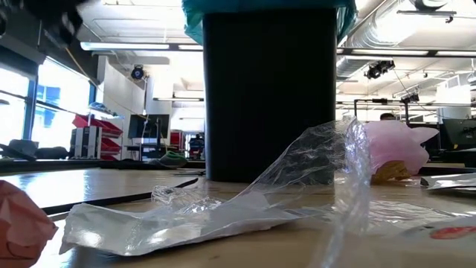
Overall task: Place trash/remove bag and relplace
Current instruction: Put the cable wires into the trash bin
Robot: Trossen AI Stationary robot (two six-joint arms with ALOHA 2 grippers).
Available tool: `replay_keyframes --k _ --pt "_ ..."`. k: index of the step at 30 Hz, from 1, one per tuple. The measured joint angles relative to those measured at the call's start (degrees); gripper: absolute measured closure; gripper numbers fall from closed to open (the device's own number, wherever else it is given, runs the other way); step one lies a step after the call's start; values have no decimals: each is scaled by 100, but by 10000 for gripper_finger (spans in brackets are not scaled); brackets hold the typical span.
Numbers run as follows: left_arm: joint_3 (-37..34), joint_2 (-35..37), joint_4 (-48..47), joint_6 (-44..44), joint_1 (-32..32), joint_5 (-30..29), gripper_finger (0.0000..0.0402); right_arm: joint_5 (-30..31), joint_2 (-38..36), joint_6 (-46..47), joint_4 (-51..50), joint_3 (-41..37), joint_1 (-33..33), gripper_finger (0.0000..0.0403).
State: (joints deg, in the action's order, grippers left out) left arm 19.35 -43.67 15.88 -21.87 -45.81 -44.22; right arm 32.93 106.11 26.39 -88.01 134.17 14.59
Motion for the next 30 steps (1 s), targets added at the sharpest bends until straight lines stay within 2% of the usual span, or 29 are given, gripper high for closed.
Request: replay_keyframes --k 2,5,8,13,17,21,24,30 --pt "-233 203 -442 -350 278 77 283 90 -5 241 -60 0 424 198" --pt "-307 207 -1212 -344 664 155 291 278 -5 597 -60 0 1041 198" --pt "-297 88 -923 -345 1006 232 310 651 -5 1110 -95 0 1624 199" --pt "-235 -73 -1015 109 1977 736 334 1321 9 1901 -104 0 2447 199" --pt "-240 -531 -1177 97 2903 1649 335 1522 139 2416 -109 0 2941 199" --pt "-241 -1232 -1060 110 3564 2257 322 1662 348 2813 -167 0 3275 199" --pt "-241 -1715 -525 200 3933 2613 299 1658 529 3064 -198 0 3402 199" --pt "-182 -2565 380 411 4405 2708 242 1663 833 3336 -198 0 3573 199"
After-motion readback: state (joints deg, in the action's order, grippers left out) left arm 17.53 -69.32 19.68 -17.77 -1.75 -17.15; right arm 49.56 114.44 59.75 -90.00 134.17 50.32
